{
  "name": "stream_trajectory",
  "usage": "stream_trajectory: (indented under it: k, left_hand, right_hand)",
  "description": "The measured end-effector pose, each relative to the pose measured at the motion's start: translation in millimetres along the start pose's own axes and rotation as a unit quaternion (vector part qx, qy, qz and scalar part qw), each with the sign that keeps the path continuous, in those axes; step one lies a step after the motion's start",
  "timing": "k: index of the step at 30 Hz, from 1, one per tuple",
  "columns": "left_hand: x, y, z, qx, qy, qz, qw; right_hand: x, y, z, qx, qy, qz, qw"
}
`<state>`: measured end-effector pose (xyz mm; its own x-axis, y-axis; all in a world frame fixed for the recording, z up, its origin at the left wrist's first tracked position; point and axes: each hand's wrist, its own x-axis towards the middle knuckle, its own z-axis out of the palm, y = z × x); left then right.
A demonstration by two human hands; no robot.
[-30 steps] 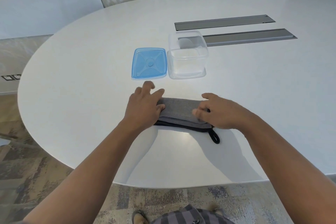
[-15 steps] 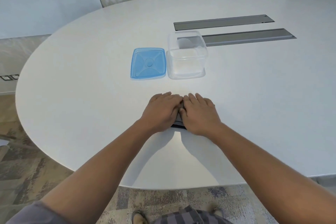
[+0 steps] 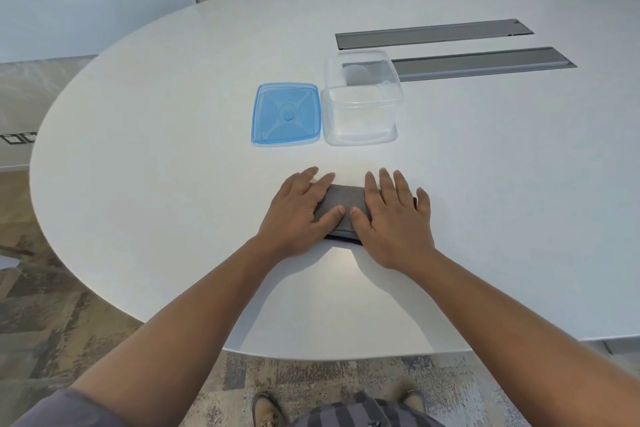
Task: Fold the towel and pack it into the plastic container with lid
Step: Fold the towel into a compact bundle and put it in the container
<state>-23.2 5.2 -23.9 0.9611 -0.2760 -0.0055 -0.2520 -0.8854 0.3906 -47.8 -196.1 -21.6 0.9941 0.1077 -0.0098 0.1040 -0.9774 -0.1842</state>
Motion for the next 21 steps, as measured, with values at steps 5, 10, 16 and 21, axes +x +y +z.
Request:
stream_trajectory:
  k: [5,10,16,21]
  left_hand:
    - [-11,-2,-9,-0.077,0.006,-0.073,0.994]
    - [-7,10,-26,-0.186,0.005,-0.168,0.968]
    - [-1,12,-44,-0.245,-0.043,-0.218,0.944]
    - [-3,10,-52,-0.288,-0.082,-0.242,0.923]
  right_hand:
    - [-1,4,-5,0.04,-0.014,0.01,0.999]
    - [4,7,-11,0.057,-0.05,0.005,0.997]
    - [1,7,-10,0.048,0.013,-0.008,0.999]
    - [-4,6,-5,0.068,0.053,0.003,0.996]
